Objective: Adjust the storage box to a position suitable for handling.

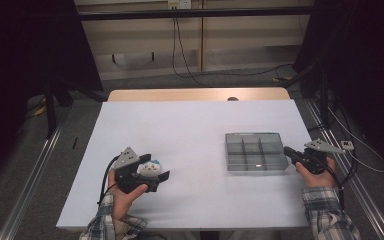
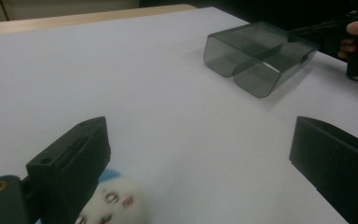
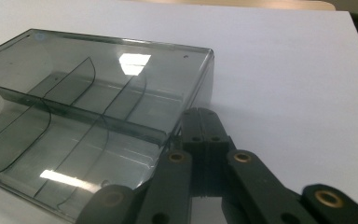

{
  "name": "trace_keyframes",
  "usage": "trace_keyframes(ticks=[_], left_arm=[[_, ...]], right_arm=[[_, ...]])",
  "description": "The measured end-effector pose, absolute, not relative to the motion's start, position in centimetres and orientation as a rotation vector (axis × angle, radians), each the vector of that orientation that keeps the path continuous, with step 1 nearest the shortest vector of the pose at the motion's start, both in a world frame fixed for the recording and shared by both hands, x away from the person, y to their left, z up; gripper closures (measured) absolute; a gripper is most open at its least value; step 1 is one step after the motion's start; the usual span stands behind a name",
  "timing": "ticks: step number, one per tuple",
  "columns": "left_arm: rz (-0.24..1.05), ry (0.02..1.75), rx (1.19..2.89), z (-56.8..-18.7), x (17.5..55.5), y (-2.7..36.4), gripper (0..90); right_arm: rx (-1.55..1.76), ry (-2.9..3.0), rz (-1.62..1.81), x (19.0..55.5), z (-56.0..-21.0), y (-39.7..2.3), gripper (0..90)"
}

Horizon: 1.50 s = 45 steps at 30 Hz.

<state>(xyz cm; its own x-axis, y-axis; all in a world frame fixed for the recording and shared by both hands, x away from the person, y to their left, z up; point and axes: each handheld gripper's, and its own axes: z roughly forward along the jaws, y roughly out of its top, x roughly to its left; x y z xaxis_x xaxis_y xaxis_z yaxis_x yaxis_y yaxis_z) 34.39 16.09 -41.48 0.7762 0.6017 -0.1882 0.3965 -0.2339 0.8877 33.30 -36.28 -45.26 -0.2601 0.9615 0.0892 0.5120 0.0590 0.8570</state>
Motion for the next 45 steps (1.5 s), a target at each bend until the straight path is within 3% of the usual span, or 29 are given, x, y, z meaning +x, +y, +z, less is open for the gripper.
trace_keyframes(ticks=[13, 21, 22, 23, 26, 27, 28, 31, 32, 33, 34, 38, 45], left_arm=[[0.203, 0.706, 1.928, -41.4, 36.1, 11.9, 10.9], [0.194, 0.702, 1.981, -42.0, 37.5, 9.5, 21.0], [0.196, 0.700, 1.988, -42.1, 37.6, 9.2, 27.8], [0.207, 0.699, 1.999, -42.2, 37.8, 9.0, 27.8], [0.208, 0.739, 2.014, -42.5, 38.4, 8.3, 41.5], [0.211, 0.751, 2.017, -42.7, 38.6, 8.1, 41.5], [0.201, 0.762, 2.019, -42.9, 38.8, 7.8, 49.7], [0.185, 0.780, 2.041, -43.4, 39.3, 6.9, 56.9], [0.180, 0.786, 2.048, -43.6, 39.5, 6.5, 65.3], [0.171, 0.797, 2.055, -43.7, 39.6, 6.3, 65.3], [0.165, 0.802, 2.058, -43.8, 39.8, 6.0, 72.1], [0.148, 0.808, 2.068, -44.3, 40.0, 5.2, 79.6], [0.141, 0.816, 2.078, -44.8, 40.1, 4.6, 85.1]], right_arm=[[1.434, 1.864, 1.118, 33.4, -45.1, -35.1, 90.0], [1.427, 1.875, 1.143, 33.5, -45.2, -34.9, 90.0], [1.418, 1.882, 1.146, 33.5, -45.2, -34.6, 90.0], [1.418, 1.882, 1.146, 33.5, -45.2, -34.6, 90.0], [1.414, 1.894, 1.158, 33.6, -45.2, -34.2, 90.0], [1.414, 1.894, 1.158, 33.6, -45.2, -34.2, 90.0], [1.406, 1.901, 1.157, 33.6, -45.2, -33.9, 90.0], [1.402, 1.904, 1.157, 33.6, -45.2, -33.7, 90.0], [1.396, 1.912, 1.167, 33.7, -45.2, -33.4, 90.0], [1.396, 1.912, 1.167, 33.7, -45.2, -33.4, 90.0], [1.393, 1.915, 1.167, 33.7, -45.2, -33.2, 90.0], [1.394, 1.910, 1.169, 33.6, -45.3, -33.0, 90.0], [1.391, 1.912, 1.187, 33.5, -45.4, -32.7, 90.0]])
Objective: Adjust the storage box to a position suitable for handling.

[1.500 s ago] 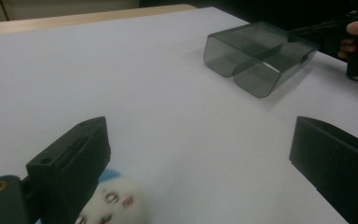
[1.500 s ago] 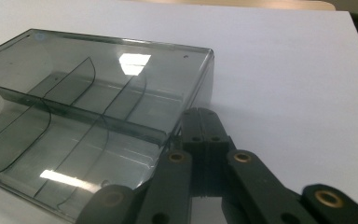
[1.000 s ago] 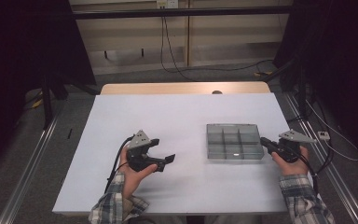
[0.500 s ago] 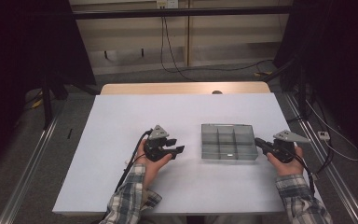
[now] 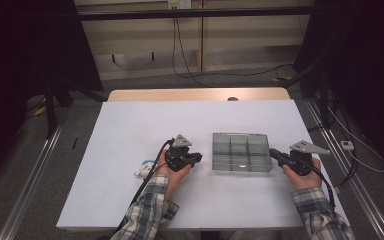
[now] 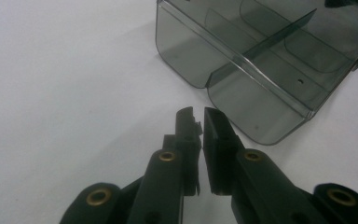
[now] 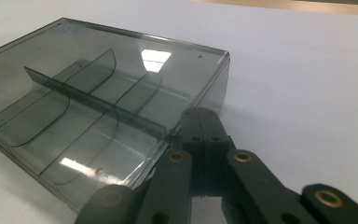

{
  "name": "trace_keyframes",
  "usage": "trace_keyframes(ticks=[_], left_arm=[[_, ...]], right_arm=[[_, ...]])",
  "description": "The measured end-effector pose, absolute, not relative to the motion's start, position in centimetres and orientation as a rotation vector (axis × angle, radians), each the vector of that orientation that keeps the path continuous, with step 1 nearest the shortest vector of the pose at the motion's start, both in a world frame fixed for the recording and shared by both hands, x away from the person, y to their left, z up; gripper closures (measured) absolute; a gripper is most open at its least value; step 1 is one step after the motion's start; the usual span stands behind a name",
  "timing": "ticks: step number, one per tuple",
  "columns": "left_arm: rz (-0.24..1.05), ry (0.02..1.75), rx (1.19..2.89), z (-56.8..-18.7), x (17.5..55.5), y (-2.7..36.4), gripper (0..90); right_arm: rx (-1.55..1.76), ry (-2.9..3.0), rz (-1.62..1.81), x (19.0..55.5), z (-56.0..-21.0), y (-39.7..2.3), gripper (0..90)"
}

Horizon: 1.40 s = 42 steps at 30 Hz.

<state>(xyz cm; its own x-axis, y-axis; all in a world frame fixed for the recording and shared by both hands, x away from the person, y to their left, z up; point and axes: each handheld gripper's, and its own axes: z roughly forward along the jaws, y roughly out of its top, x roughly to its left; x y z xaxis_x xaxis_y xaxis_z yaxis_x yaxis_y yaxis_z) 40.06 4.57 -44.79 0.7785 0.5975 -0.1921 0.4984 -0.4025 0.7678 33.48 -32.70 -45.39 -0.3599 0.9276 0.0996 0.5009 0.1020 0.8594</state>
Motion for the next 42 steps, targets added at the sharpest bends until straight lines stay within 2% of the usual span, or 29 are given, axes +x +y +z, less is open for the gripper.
trace_keyframes(ticks=[21, 42], left_arm=[[0.138, 0.817, 2.125, -46.2, 40.1, 2.8, 87.5], [0.127, 0.842, 2.115, -46.2, 40.4, 2.8, 90.0]], right_arm=[[1.381, 1.961, 1.171, 32.9, -45.5, -31.2, 90.0], [1.370, 2.017, 1.072, 33.2, -45.8, -30.6, 90.0]])
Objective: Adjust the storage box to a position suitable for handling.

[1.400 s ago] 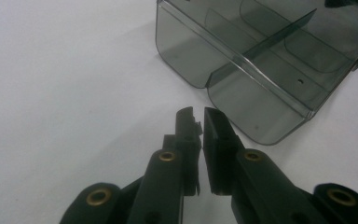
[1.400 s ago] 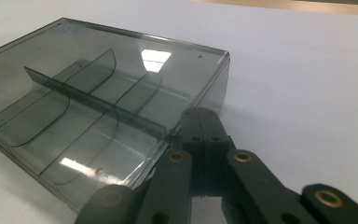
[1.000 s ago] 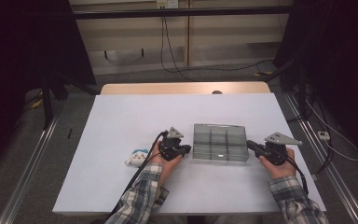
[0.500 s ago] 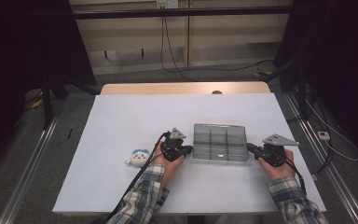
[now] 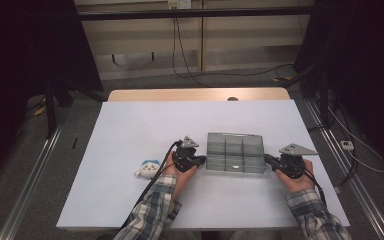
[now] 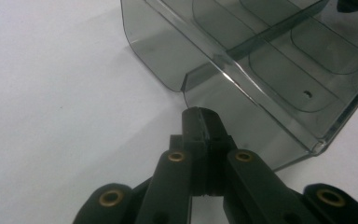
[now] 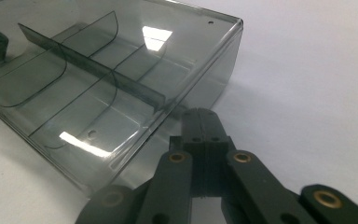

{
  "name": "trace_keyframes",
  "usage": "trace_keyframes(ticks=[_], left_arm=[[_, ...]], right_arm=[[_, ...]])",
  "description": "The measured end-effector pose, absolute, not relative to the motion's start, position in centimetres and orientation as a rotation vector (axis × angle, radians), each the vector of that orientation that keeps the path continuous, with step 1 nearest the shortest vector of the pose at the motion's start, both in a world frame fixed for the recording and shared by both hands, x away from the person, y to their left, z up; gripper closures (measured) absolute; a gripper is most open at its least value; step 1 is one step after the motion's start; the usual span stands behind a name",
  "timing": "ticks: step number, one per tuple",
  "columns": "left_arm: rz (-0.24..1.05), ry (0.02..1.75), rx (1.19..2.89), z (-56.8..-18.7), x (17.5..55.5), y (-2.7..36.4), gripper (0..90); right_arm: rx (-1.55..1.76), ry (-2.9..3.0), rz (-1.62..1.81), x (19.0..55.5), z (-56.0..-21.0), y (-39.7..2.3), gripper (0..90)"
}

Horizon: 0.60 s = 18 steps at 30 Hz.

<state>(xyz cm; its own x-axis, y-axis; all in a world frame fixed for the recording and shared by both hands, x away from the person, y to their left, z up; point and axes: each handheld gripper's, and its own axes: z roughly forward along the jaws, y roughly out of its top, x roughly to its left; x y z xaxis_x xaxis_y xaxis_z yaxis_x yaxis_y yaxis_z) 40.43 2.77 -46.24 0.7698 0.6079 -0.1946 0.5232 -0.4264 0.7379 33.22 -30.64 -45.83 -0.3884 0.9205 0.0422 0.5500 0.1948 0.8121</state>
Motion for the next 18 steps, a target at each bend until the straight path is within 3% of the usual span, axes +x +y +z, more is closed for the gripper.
trace_keyframes(ticks=[18], left_arm=[[0.112, 0.870, 2.124, -45.8, 38.8, 5.1, 90.0]], right_arm=[[1.321, 2.079, 1.106, 33.4, -45.8, -29.1, 90.0]])
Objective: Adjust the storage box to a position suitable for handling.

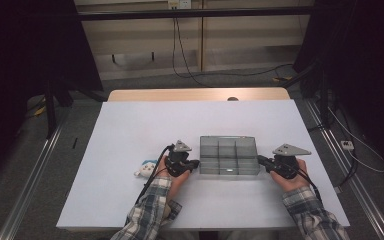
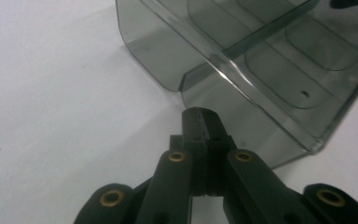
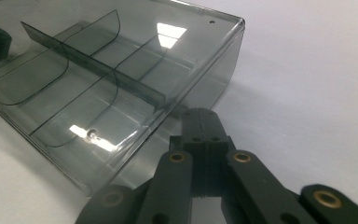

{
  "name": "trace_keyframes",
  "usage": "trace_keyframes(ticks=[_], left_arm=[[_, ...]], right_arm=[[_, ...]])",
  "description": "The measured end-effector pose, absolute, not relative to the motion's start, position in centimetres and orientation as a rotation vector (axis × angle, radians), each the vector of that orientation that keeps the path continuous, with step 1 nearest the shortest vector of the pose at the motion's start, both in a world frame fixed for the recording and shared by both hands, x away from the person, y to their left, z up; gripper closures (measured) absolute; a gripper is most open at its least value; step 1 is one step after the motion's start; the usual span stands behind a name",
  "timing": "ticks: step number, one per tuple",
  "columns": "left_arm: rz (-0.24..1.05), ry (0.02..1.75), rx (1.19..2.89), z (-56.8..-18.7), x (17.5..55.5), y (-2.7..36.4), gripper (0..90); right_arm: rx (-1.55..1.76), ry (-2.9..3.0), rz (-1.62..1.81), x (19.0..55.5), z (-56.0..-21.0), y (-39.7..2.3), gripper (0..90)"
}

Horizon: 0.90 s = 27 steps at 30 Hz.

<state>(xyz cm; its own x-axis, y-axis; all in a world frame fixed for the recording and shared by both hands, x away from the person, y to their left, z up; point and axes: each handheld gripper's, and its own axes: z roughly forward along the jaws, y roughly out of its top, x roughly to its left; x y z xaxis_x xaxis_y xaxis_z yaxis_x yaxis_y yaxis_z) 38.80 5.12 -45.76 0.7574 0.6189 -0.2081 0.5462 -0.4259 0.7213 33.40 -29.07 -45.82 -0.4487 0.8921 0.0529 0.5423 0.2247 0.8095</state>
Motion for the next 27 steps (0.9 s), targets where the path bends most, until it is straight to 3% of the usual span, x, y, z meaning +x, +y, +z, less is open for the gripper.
trace_keyframes(ticks=[27], left_arm=[[0.139, 0.938, 2.123, -45.4, 36.5, 8.7, 90.0]], right_arm=[[1.229, 2.189, 1.086, 33.6, -45.7, -25.5, 90.0]])
